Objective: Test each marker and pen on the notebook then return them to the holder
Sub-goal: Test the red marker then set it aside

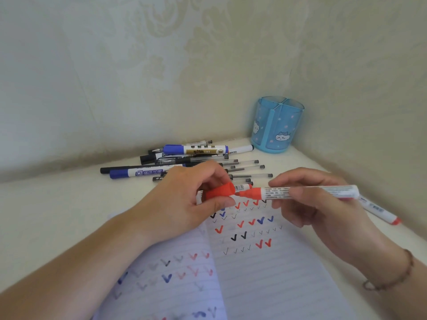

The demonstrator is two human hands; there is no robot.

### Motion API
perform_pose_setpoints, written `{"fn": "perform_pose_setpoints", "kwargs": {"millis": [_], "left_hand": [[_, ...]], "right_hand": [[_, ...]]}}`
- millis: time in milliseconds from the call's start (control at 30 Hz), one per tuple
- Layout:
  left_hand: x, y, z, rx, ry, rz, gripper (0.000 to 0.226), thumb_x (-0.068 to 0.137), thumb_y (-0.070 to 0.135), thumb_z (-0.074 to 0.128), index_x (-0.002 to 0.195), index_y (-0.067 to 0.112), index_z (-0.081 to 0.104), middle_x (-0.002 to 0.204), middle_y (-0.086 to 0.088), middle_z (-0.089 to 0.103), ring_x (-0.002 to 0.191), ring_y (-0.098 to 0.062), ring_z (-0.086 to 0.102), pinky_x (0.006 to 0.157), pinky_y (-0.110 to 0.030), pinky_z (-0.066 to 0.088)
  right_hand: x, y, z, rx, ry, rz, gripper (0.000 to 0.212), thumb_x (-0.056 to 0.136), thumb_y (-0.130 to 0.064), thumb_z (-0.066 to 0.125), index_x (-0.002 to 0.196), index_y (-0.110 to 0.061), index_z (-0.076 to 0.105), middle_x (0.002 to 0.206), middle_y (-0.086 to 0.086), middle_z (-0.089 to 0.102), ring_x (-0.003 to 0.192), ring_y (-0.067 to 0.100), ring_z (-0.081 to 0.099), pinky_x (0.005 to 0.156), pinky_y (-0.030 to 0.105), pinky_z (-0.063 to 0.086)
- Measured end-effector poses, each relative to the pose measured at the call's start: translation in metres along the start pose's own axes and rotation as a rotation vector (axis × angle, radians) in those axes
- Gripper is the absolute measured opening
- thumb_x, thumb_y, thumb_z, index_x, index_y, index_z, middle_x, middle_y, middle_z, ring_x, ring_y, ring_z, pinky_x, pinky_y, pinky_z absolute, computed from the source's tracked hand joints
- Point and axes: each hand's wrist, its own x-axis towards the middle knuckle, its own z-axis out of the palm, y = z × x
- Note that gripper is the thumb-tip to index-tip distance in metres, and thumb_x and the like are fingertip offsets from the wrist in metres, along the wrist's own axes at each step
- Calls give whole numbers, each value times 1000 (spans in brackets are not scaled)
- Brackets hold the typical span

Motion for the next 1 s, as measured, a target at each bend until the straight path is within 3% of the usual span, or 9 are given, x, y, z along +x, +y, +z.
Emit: {"fn": "perform_pose_setpoints", "kwargs": {"millis": [200,300,400,500,600,767,833,933,1000], "left_hand": [[0,-2,-1,-2,-4,29,21,79,41,72,96,34,62,89,23,68,83,-3,65,71,-8,43],[-1,-1,0,13,-11,74,18,82,41,72,97,35,63,89,20,68,82,-6,65,70,-11,46],[-1,3,3,8,-19,123,17,84,38,70,99,34,66,85,20,68,74,-6,62,64,-12,45],[-3,5,7,-21,-17,147,17,85,35,68,100,28,68,81,18,68,69,-6,62,59,-16,47],[-5,6,10,-91,10,141,17,84,28,70,99,19,71,74,24,64,63,2,61,58,-10,44],[-9,10,9,-144,43,142,15,83,26,70,96,18,72,74,16,68,58,-3,63,53,-17,50],[-11,11,7,-132,43,154,15,82,27,70,95,19,71,73,17,68,58,-3,63,53,-18,51],[-8,7,5,-76,35,153,11,83,30,70,94,27,69,74,13,69,60,-12,64,53,-33,51],[-5,5,4,-41,49,145,13,83,30,72,96,31,68,78,15,70,68,-12,67,58,-36,52]], "right_hand": [[1,-1,-3,59,34,4,11,64,-25,67,74,-20,67,65,11,66,45,22,42,49,32,22],[0,-1,-2,27,-22,-4,34,57,-43,83,78,-20,68,71,12,70,45,23,46,46,24,29],[-1,1,4,-23,-71,-16,45,58,-57,81,82,-19,72,76,14,73,45,23,50,45,20,34],[-1,3,7,-15,-84,-19,39,61,-53,82,81,-20,74,80,15,74,42,23,53,45,17,38],[-3,2,11,-11,-75,-22,34,65,-48,81,81,-19,73,82,15,74,40,25,54,44,16,39],[-6,1,21,45,-35,-33,8,73,-19,80,72,-18,72,67,9,72,34,23,49,40,15,38],[-6,4,25,40,-14,-42,13,73,-9,77,69,-20,71,61,4,70,32,23,47,39,15,38],[-5,7,31,33,-45,-79,12,70,-21,83,70,-22,70,70,10,73,37,23,49,40,18,40],[-1,6,25,22,-68,-107,17,67,-33,81,77,-22,73,74,13,73,45,20,54,44,20,42]]}}
